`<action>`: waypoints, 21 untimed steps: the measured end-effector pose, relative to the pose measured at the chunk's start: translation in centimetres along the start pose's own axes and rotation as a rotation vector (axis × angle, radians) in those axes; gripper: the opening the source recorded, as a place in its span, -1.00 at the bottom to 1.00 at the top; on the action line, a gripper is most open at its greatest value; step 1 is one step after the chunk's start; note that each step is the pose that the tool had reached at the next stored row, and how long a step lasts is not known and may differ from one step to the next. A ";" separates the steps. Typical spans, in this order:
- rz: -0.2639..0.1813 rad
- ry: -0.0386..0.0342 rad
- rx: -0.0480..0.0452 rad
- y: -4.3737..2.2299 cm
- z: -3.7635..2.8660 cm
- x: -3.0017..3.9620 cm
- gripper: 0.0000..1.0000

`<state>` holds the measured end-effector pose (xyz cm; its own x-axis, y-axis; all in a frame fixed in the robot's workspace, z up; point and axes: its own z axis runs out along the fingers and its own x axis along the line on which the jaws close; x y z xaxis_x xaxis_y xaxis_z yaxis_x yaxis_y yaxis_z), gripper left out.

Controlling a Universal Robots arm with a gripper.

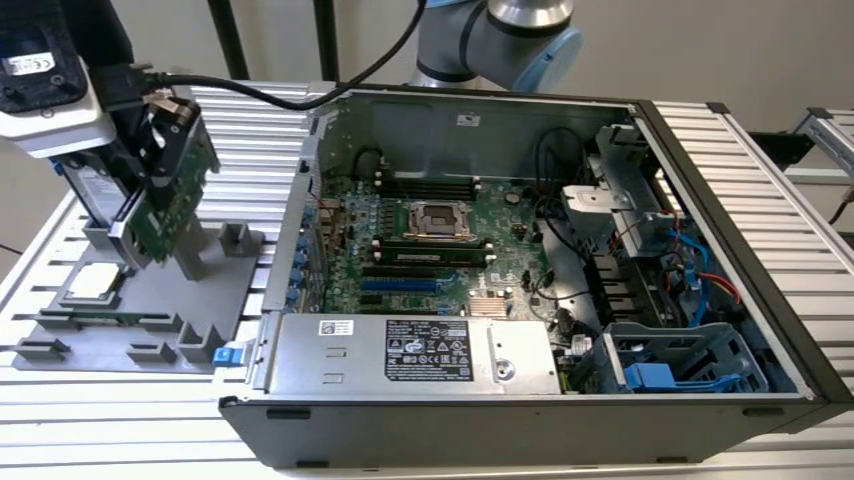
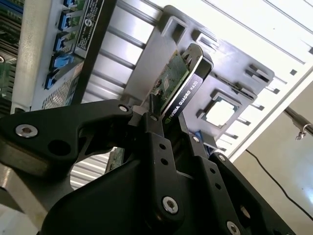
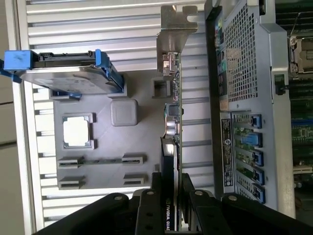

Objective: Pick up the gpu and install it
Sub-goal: 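Pick up the gpu and move the gpu toward the slot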

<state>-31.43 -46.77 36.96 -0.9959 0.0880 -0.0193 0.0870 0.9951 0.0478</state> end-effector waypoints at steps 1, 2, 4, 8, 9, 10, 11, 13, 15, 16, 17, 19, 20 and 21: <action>0.000 0.0000 -0.0001 0.01 -0.14 0.00 -1.00; 0.000 0.0000 -0.0001 0.01 -0.30 -0.01 -1.00; 0.000 0.0000 0.0000 0.03 -0.59 -0.01 -1.00; 0.000 -0.0001 -0.0001 0.05 -1.12 -0.02 -1.00; 0.000 0.0000 -0.0001 0.06 -1.24 -0.02 -1.00; 0.000 -0.0001 -0.0001 0.06 -1.35 -0.03 -1.00; 0.000 -0.0001 -0.0001 0.07 -1.47 -0.03 -1.00; 0.000 0.0000 0.0000 0.08 -1.71 -0.03 -1.00; 0.000 0.0001 0.0000 0.09 -1.97 -0.04 -1.00; 0.000 0.0000 0.0000 0.10 -2.08 -0.05 -1.00; 0.000 0.0000 0.0000 0.10 -2.20 -0.05 -1.00; 0.000 0.0000 -0.0001 0.11 -2.43 -0.05 -1.00; 0.000 -0.0001 -0.0001 0.12 -2.55 -0.05 -1.00; 0.000 0.0000 0.0000 0.13 -2.68 -0.06 -1.00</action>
<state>-31.42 -46.77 39.64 -0.9959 0.0879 -0.0193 0.0869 0.9951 0.0478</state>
